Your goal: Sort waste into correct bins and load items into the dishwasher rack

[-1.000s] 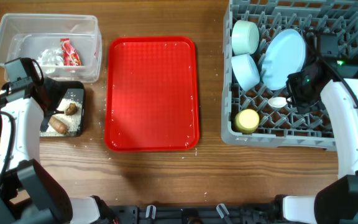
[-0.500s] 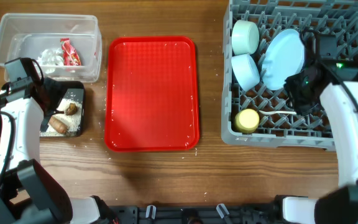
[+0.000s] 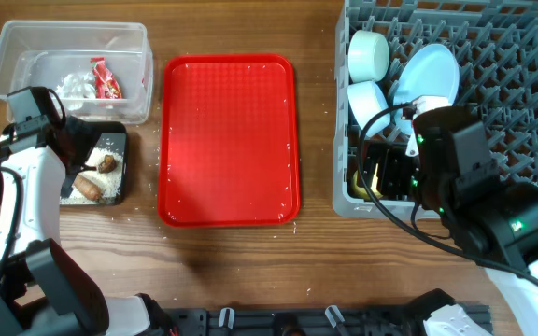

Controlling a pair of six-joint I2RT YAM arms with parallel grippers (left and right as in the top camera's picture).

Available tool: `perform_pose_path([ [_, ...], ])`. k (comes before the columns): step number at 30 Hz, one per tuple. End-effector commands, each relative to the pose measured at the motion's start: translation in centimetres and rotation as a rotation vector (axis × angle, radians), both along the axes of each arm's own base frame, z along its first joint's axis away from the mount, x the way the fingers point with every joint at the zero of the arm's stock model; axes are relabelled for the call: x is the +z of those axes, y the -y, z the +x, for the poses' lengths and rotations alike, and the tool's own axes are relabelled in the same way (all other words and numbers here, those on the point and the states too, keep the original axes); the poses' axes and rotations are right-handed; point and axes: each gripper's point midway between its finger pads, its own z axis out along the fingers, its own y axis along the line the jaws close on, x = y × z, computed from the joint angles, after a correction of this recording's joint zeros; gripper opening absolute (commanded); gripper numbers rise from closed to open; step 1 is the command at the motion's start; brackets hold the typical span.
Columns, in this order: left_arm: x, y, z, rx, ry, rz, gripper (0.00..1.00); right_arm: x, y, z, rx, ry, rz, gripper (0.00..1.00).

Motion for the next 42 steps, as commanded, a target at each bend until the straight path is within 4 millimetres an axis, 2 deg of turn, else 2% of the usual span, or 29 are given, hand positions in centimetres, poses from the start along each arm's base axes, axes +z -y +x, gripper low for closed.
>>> perform_pose_path([
  [1,0.7,-0.3,0.2,0.007,0.018,0.009,1.00,-0.7,-0.3,0.3,0.045,-0.014,-0.047,1.00],
  [5,0.7,-0.3,0.2,0.007,0.018,0.009,1.00,0.1,0.2,1.5,0.007,0.042,-0.066,1.00],
  [7,0.7,-0.3,0.2,0.007,0.018,0.009,1.00,1.0,0.3,2.4,-0.013,0.107,-0.051,1.00],
  [10,0.7,-0.3,0.2,0.007,0.018,0.009,1.00,1.2,1.1,3.3,-0.013,0.223,-0.060,1.00],
  [13,0.7,-0.3,0.2,0.007,0.018,0.009,1.00,-1.2,2.5,3.7,-0.032,0.346,-0.043,1.00],
  [14,0.7,-0.3,0.2,0.007,0.018,0.009,1.00,-2.4,2.7,3.5,-0.035,0.383,-0.007,1.00],
  [17,0.7,-0.3,0.2,0.007,0.018,0.009,1.00,-4.1,3.5,3.2,-0.040,0.569,0.103,1.00],
  [18,0.7,-0.3,0.2,0.007,0.018,0.009,1.00,-5.2,4.0,3.1,-0.052,0.643,0.129,1.00],
  [22,0.7,-0.3,0.2,0.006,0.018,0.009,1.00,-8.5,5.1,2.0,-0.100,0.719,0.117,1.00],
  [31,0.7,-0.3,0.2,0.007,0.018,0.009,1.00,-10.8,7.0,0.2,-0.167,0.833,0.116,1.00],
  [34,0.7,-0.3,0.2,0.007,0.018,0.009,1.00,-11.0,7.0,-0.4,-0.159,0.830,0.117,1.00],
  [36,0.7,-0.3,0.2,0.007,0.018,0.009,1.00,-9.4,6.3,-0.9,-0.086,0.908,0.083,1.00],
  [38,0.7,-0.3,0.2,0.007,0.018,0.009,1.00,-9.7,4.6,-1.2,0.066,0.912,0.014,1.00],
  [42,0.7,-0.3,0.2,0.007,0.018,0.009,1.00,-9.7,4.4,-1.2,0.092,0.919,-0.013,1.00],
])
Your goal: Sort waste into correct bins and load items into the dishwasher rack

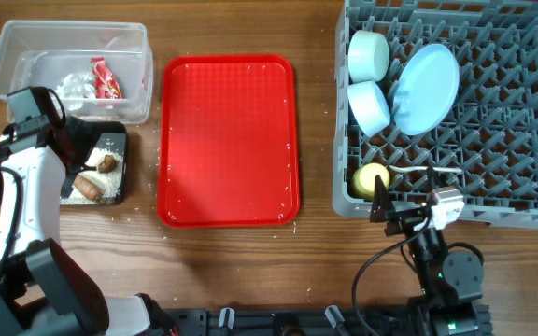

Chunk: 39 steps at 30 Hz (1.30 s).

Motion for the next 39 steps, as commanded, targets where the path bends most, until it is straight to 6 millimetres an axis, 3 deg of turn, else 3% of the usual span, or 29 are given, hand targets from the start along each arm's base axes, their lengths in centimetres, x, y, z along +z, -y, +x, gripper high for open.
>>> perform_pose_path([
  [1,0.7,-0.3,0.2,0.007,0.018,0.009,1.00,0.2,-0.7,-0.2,0.045,0.025,-0.064,1.00],
  [17,0.7,-0.4,0.2,0.010,0.020,0.010,1.00,0.2,-0.7,-0.2,0.045,0.025,-0.064,1.00],
  [20,2.0,-0.1,0.0,0.005,0.055,0.024,1.00,0.2,-0.7,-0.2,0.045,0.025,-0.064,1.00],
  [24,4.4,2.8,-0.8,-0.067,0.135,0.051,1.00,0.2,-0.7,-0.2,0.045,0.025,-0.064,1.00],
  [28,5.6,8.4,-3.9,-0.218,0.227,0.080,1.00,0.2,-0.7,-0.2,0.045,0.025,-0.064,1.00],
  [29,5.7,9.1,-5.5,-0.244,0.243,0.126,1.00,0.2,-0.7,-0.2,0.045,0.025,-0.065,1.00],
  [32,6.7,10.6,-6.7,-0.291,0.398,0.152,1.00,0.2,-0.7,-0.2,0.045,0.025,-0.064,1.00],
  [39,6.8,15.9,-5.6,-0.680,0.797,0.285,1.00,0.2,-0.7,-0.2,0.045,0.025,-0.065,1.00],
])
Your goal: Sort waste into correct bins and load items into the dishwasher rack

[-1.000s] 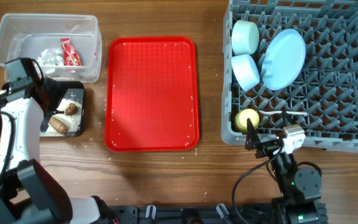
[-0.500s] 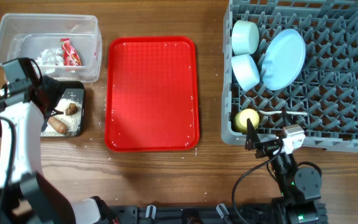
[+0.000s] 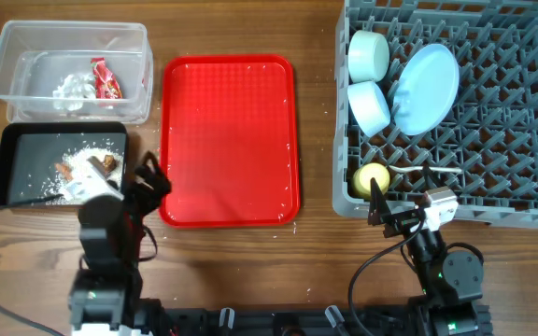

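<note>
The red tray in the middle holds nothing but crumbs. A clear bin at the back left contains a red wrapper and crumpled white paper. In front of it the black bin holds food scraps and white crumbs. The grey dishwasher rack on the right carries two white cups, a light blue plate, a yellow round item and a metal utensil. My left gripper sits open by the tray's front left corner. My right gripper sits open just before the rack.
Both arm bases stand at the table's front edge, with cables trailing from them. Bare wooden table lies between tray and rack, and along the front. Scattered crumbs lie around the black bin and the tray's edge.
My left arm was stretched over the black bin and now sits drawn back at the front edge, leaving the whole bin uncovered. The right arm has not moved.
First my right arm hung over the rack's front left corner while the left reached over the black bin. Then the right arm stood back at the front edge, with the yellow item and utensil showing in the rack. Now both arms are withdrawn.
</note>
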Controlling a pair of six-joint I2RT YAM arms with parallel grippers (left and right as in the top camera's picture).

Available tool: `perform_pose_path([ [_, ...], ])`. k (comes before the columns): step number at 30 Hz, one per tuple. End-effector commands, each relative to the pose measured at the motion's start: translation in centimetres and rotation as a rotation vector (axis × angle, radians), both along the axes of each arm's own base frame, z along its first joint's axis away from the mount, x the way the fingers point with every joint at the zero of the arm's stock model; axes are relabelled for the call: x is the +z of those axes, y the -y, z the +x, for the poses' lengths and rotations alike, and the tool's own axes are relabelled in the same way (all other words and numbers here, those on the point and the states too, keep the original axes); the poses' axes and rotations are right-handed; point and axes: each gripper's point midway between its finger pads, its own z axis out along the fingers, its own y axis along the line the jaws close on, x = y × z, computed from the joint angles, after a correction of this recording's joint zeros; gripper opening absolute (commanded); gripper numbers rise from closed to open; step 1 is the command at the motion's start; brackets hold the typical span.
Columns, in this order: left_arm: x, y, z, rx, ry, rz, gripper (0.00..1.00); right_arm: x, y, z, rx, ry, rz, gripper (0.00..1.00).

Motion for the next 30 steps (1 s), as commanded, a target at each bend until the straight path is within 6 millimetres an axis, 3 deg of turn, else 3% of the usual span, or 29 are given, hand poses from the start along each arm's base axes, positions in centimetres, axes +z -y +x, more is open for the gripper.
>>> perform_pose_path([
  [1,-0.6,2.5,-0.2,-0.191,0.155,0.127,1.00,0.2,-0.1,-0.1,0.008,0.013,-0.009,1.00],
  [14,-2.2,1.2,-1.9,-0.142,0.289,0.174,1.00,0.2,-0.1,-0.1,0.008,0.012,-0.009,1.00],
  [18,-1.0,1.2,-2.3,-0.138,0.346,0.179,1.00,0.2,-0.1,-0.1,0.008,0.012,-0.009,1.00],
  [30,-0.9,1.3,-2.3,-0.140,0.349,0.175,1.00,0.2,-0.1,-0.1,0.008,0.013,-0.009,1.00],
])
